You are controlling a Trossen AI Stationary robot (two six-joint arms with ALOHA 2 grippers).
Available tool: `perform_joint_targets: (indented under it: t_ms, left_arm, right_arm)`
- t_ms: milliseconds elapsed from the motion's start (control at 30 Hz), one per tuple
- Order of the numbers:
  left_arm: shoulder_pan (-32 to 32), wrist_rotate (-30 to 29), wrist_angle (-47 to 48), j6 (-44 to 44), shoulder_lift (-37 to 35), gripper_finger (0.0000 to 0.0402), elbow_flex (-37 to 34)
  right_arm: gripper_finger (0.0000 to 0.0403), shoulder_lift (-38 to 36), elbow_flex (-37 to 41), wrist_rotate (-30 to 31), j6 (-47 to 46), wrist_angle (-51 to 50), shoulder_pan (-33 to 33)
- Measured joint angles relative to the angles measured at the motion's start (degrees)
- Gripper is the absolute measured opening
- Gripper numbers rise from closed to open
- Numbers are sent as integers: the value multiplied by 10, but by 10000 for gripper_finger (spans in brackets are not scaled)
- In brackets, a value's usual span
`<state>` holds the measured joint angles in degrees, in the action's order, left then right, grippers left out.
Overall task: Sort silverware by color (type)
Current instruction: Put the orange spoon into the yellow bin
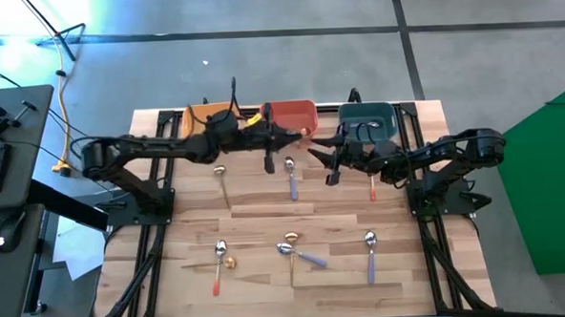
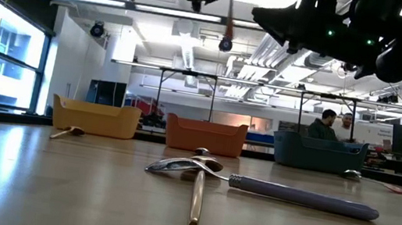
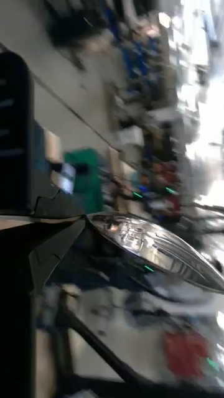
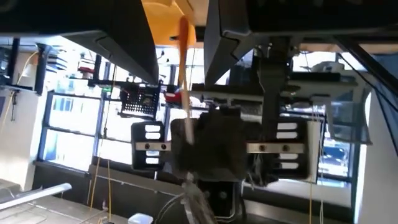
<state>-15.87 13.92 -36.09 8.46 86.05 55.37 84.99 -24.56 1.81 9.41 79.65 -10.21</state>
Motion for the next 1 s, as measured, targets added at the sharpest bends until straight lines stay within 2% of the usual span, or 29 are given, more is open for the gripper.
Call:
perform_joint_targets:
  t_ms: [267,467,567,733,1000]
  left_arm:
    - [-56,-71,326,52,-120,0,0]
    - [-151,-153,525,47,-171,0,2]
    - [-207,-161,622,54,-165,0,19]
    - [-273,-162,722,97,-120,0,48]
    - [-336,-164,755,132,-17,0,88]
  right_arm:
    - [105,0,0,22,14,-70,-18]
    - [40,0,0,22,11,-105,-33]
    - [7,0,0,22,12,-104,-36]
    - [10,0,-1,22,14,-104,-37]
    - [2,0,-1,22,16,-109,-37]
